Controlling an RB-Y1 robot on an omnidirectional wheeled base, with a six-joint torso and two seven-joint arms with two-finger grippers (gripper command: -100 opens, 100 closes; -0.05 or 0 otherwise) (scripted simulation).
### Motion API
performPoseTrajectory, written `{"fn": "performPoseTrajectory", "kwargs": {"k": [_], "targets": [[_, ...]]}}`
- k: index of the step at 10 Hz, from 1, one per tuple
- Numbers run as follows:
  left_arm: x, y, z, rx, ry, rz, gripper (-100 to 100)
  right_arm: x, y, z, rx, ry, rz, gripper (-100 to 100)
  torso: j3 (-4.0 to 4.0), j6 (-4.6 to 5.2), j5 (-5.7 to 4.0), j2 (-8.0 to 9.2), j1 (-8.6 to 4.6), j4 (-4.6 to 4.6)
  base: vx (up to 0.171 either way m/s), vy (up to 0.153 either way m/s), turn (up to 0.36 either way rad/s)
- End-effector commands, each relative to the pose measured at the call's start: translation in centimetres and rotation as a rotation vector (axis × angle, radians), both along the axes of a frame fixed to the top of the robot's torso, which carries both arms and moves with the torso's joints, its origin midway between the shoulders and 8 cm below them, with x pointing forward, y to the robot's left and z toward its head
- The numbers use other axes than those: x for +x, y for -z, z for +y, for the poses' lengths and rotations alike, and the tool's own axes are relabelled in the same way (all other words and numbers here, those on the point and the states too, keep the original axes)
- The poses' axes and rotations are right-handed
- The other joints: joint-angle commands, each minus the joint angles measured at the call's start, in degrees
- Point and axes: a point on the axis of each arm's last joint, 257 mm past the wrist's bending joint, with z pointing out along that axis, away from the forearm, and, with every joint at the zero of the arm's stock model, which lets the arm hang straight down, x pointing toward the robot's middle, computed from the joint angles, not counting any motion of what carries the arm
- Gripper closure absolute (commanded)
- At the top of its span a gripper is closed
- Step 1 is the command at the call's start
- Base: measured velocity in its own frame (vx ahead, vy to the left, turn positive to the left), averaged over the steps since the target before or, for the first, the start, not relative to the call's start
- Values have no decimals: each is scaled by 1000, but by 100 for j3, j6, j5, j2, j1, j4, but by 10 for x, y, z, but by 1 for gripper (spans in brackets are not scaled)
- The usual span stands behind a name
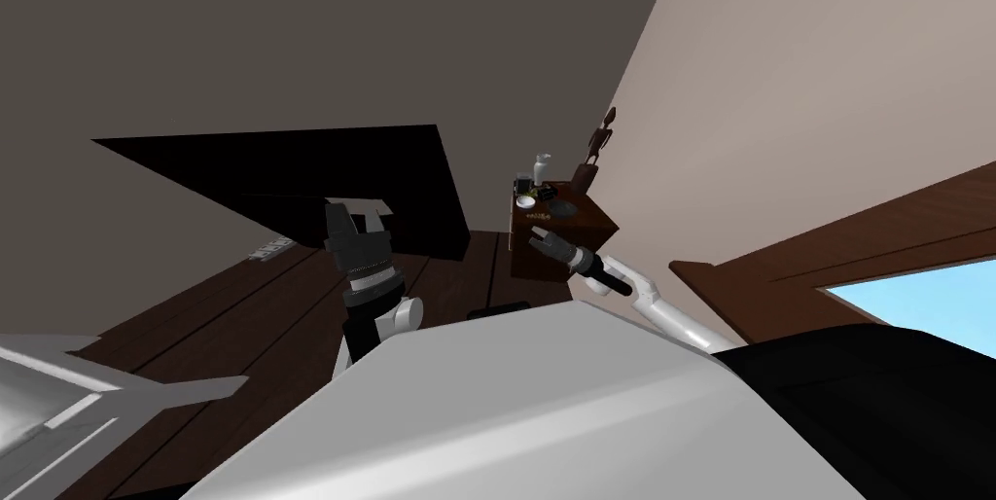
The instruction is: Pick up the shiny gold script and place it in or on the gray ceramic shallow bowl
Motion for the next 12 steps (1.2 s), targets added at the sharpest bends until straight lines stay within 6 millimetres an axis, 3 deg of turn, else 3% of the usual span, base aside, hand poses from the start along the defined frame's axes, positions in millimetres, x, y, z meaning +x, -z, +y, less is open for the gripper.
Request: {"fn": "performPoseTrajectory", "kwargs": {"k": [1, 7, 12], "targets": [[0, 0, 0, 0, 0, 0, 0, 1, 19, -5, -76, -27, 16, -100, 0, 0, 0, 0, 0, 0, -1, -28, 230], [0, 0, 0, 0, 0, 0, 0, 2, 74, -45, -336, -79, 85, -100, -2, 1, 1, -3, 4, -1, -2, -29, 168], [0, 0, 0, 0, 0, 0, 0, 1, 102, -92, -540, -103, 138, -100, -7, -3, 1, -12, 4, -2, 11, -21, 162]]}}
